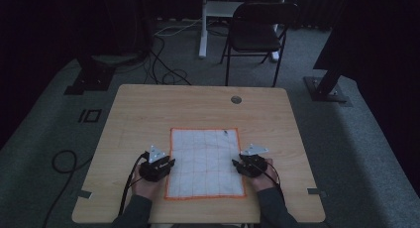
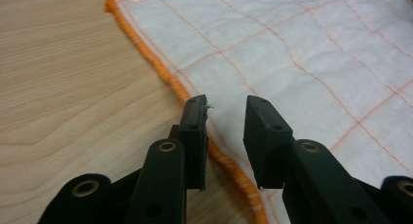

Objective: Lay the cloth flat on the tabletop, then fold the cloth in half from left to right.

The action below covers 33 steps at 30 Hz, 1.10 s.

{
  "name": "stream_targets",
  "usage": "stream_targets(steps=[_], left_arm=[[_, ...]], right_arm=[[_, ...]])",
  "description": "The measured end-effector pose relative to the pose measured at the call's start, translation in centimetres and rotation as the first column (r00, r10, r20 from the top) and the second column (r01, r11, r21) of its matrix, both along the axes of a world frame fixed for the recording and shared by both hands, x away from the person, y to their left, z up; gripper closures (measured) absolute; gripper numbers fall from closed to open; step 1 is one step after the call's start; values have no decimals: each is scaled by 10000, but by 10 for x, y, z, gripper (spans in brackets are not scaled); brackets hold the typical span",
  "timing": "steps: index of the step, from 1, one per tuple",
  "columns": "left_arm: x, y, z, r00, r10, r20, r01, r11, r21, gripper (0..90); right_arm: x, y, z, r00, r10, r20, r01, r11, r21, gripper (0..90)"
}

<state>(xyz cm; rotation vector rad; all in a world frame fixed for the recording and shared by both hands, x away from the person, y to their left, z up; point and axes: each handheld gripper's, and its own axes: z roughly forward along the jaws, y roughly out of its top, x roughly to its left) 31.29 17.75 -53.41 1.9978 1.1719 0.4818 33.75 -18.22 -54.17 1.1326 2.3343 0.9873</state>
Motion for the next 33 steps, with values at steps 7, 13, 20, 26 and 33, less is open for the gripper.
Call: stream_targets(steps=[7, 13, 20, 26, 33], left_arm=[[0, 3, 1, 9999, 157, 53, -157, 9998, -110, 681], [0, 4, 0, 9993, 384, -6, -384, 9991, -197, 649], [7, 4, -3, 9973, 694, -235, -699, 9974, -183, 563], [12, 1, -9, 9961, 768, -440, -772, 9970, -83, 529], [12, -6, -10, 9972, 672, -330, -675, 9977, -81, 579]], right_arm=[[0, 0, 0, 10000, -19, -8, 19, 10000, 29, 590], [0, 0, 0, 10000, -42, -27, 42, 10000, 52, 589], [0, 0, -1, 10000, -57, -24, 57, 9999, 110, 586], [0, 0, -1, 10000, -46, -15, 46, 9999, 108, 586], [-1, 0, -1, 10000, -28, 19, 28, 10000, 80, 585]])
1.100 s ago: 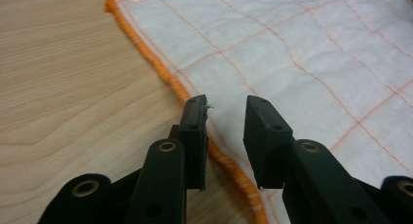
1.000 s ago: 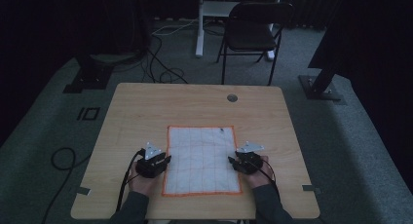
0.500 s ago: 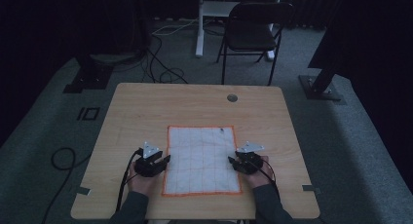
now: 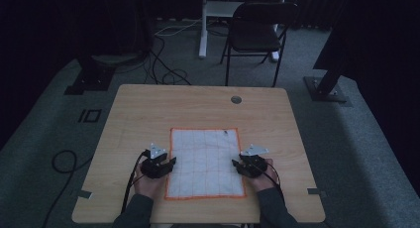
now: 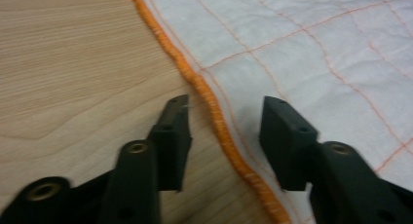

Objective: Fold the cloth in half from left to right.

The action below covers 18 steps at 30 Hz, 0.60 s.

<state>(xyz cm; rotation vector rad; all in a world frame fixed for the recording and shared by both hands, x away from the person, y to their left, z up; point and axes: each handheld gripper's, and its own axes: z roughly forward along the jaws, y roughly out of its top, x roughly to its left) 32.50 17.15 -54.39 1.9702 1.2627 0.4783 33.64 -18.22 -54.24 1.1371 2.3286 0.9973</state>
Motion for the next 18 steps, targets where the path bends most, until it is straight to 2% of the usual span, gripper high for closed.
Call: stream_targets(steps=[1, 4, 9, 18], left_arm=[[0, -1, 0, 10000, -64, -18, 64, 10000, -19, 604], [0, -3, 0, 9995, -227, -235, 215, 9985, -500, 694], [0, -2, -1, 9991, -265, -327, 245, 9979, -597, 832], [0, 2, 1, 9994, -89, -328, 73, 9988, -488, 870]], right_arm=[[0, 0, 0, 10000, -1, -1, 1, 10000, -7, 585], [0, 0, 0, 10000, 1, 17, -1, 10000, -26, 585], [-1, 1, 0, 10000, 2, 14, -2, 10000, -12, 584], [-2, 1, 0, 9999, 116, 33, -116, 9999, 52, 556]])
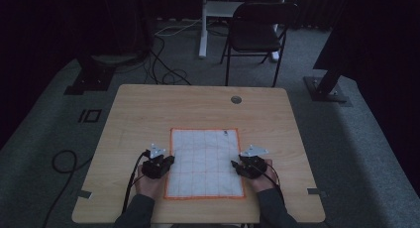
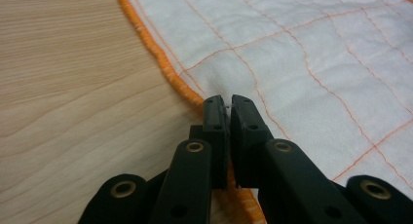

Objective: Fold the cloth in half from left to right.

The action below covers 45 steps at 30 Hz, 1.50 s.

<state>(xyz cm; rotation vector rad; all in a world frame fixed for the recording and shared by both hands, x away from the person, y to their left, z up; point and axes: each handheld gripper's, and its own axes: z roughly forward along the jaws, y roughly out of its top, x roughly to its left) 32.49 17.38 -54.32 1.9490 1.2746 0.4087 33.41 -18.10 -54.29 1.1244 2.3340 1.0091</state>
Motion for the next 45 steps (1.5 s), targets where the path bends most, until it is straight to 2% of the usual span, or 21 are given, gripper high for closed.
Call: stream_targets(steps=[4, 9, 18, 20, 23, 30, 34, 39, 45], left_arm=[[-1, 9, 1, 9994, 338, -25, -337, 9994, 37, 873], [0, 18, 3, 9981, 614, 10, -614, 9981, -84, 875], [-1, 22, 7, 9978, 656, 83, -655, 9978, -141, 876], [-2, 22, 11, 9982, 586, 125, -581, 9978, -310, 876], [-2, 23, 17, 9988, 296, 378, -275, 9980, -563, 876], [-1, 13, 32, 9958, -585, 699, 627, 9962, -608, 876], [2, 4, 40, 9908, -1053, 847, 1104, 9922, -579, 876], [5, -7, 52, 9809, -1651, 1029, 1708, 9841, -492, 877], [10, -19, 58, 9733, -2026, 1082, 2086, 9768, -476, 878]], right_arm=[[-3, 3, 1, 9993, 294, 216, -294, 9996, -13, 544], [-3, 1, 2, 9994, 274, 229, -274, 9996, 19, 539], [-2, -1, 2, 9996, 172, 235, -173, 9998, 63, 539], [-2, -2, 2, 9996, 155, 233, -157, 9999, 73, 539], [-2, -2, 2, 9997, 122, 216, -124, 9999, 68, 540], [-1, -3, 2, 9998, 62, 203, -64, 9999, 92, 540], [-1, -5, 3, 9998, 29, 205, -31, 9999, 99, 540], [-1, -6, 3, 9998, 12, 190, -14, 9999, 103, 540], [-1, -6, 3, 9998, 7, 199, -9, 9999, 100, 541]])
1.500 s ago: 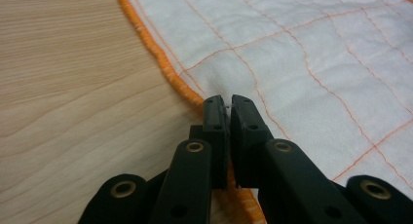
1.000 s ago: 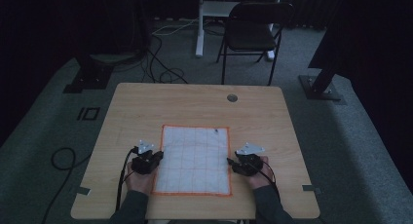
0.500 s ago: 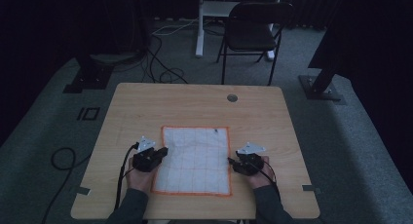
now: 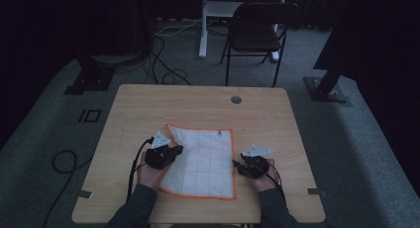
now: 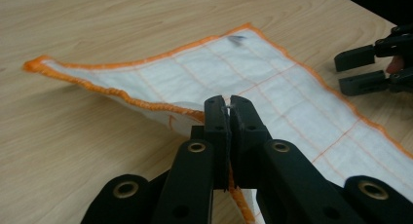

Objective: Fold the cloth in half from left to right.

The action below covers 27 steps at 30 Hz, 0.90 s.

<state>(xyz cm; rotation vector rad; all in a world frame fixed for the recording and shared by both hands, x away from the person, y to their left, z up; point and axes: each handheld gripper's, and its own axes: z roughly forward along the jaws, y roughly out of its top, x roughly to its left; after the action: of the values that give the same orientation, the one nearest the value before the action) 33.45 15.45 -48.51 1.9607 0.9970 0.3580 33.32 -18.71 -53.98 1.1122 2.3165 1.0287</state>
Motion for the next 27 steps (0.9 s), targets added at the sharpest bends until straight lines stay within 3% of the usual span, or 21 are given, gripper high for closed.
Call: stream_targets(steps=[18, 27], left_arm=[[7, -35, 8, 9973, -710, 204, 714, 9972, -209, 900], [14, -39, 3, 9982, -607, 24, 607, 9979, -215, 900]], right_arm=[[1, -3, 0, 10000, -75, -41, 75, 10000, 10, 540], [1, -3, 0, 10000, -91, -33, 91, 10000, 14, 542]])
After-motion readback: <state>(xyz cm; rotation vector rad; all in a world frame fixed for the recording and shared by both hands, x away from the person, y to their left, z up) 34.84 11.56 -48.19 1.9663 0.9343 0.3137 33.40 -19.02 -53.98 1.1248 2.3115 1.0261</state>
